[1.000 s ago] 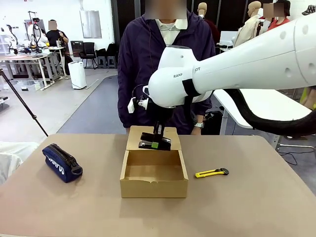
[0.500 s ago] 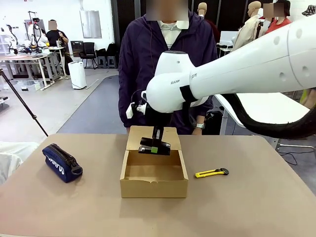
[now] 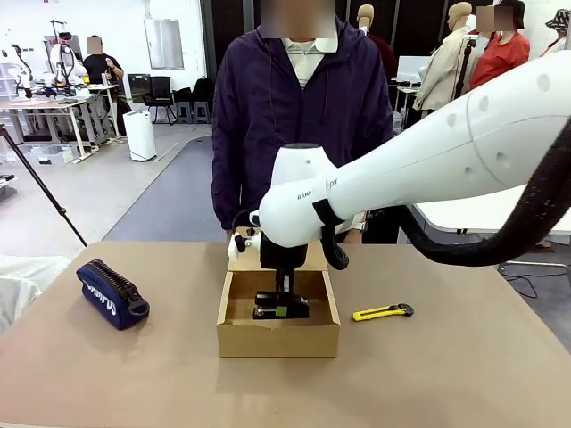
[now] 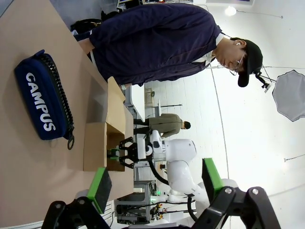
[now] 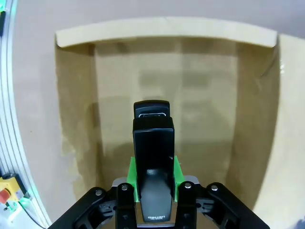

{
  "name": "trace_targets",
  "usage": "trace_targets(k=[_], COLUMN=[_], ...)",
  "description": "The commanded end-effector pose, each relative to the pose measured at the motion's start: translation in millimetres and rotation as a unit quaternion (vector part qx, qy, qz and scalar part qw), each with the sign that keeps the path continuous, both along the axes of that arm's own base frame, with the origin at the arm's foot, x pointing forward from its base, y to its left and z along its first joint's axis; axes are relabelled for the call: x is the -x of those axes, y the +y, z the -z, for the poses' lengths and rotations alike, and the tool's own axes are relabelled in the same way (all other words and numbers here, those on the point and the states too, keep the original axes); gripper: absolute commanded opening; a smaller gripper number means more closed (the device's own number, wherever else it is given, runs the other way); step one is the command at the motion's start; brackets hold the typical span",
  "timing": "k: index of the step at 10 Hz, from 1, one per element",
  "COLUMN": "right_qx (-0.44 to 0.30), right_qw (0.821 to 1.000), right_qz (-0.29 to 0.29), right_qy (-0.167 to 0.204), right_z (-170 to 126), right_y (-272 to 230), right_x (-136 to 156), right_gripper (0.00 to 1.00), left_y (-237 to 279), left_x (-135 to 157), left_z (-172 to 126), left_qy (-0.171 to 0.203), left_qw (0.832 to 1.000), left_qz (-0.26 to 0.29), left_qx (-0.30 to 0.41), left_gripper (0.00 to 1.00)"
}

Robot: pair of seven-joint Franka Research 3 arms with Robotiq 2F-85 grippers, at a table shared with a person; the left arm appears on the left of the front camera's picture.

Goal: Pack the items into the box.
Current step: Pick up the item specified by the human and place it in the Mailer Box.

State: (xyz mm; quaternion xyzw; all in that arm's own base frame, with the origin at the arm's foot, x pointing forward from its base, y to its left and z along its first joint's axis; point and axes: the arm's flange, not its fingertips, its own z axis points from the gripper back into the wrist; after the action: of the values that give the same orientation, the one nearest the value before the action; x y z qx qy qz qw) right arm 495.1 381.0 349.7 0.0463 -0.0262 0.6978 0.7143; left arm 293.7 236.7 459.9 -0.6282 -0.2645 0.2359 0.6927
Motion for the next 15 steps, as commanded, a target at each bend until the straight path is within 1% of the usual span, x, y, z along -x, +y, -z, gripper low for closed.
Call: trace_targets(k=[1,2,3,4,8,11,12,13,14,15], right_qx=[-0.021,-0.028,-0.025,-0.030,-0.034,-0.039,-0.046,-0.047,-0.059,-0.085], right_qw=[1.000,0.999,1.000,1.000,0.999,0.999,0.998,0.997,0.990,0.976], right_qz=[0.009,0.016,0.010,0.006,0.010,0.026,0.035,0.066,0.122,0.187], right_qy=[-0.001,-0.001,0.000,0.001,-0.007,-0.016,-0.009,0.010,0.027,0.078], right_z=[-4.8,-5.6,-6.4,-7.2,-9.5,-13.3,-19.1,-34.0,-57.4,-88.5], right_y=[-7.6,-9.8,-10.6,-11.2,-12.4,-17.2,-19.6,-29.9,-52.8,-91.6], right_x=[-2.3,-2.2,-1.0,0.1,0.8,0.0,0.8,1.7,6.0,16.3], right_gripper=[0.00,0.07,0.65,1.00,1.00,1.00,1.00,1.00,1.00,1.00], left_y=[-0.2,-0.2,-0.2,-0.2,-0.2,-0.2,-0.2,-0.2,-0.2,-0.2], left_x=[1.4,1.4,1.4,1.4,1.4,1.4,1.4,1.4,1.4,1.4], left_z=[-3.0,-3.0,-3.0,-3.0,-3.0,-3.0,-3.0,-3.0,-3.0,-3.0], left_qy=[-0.005,-0.005,-0.005,-0.005,-0.005,-0.005,-0.005,-0.005,-0.005,-0.005], left_qw=[1.000,1.000,1.000,1.000,1.000,1.000,1.000,1.000,1.000,1.000], left_qz=[0.002,0.002,0.002,0.002,0.002,0.002,0.002,0.002,0.002,0.002], left_qx=[0.005,0.005,0.005,0.005,0.005,0.005,0.005,0.005,0.005,0.005], left_gripper=[1.00,1.00,1.00,1.00,1.00,1.00,1.00,1.00,1.00,1.00])
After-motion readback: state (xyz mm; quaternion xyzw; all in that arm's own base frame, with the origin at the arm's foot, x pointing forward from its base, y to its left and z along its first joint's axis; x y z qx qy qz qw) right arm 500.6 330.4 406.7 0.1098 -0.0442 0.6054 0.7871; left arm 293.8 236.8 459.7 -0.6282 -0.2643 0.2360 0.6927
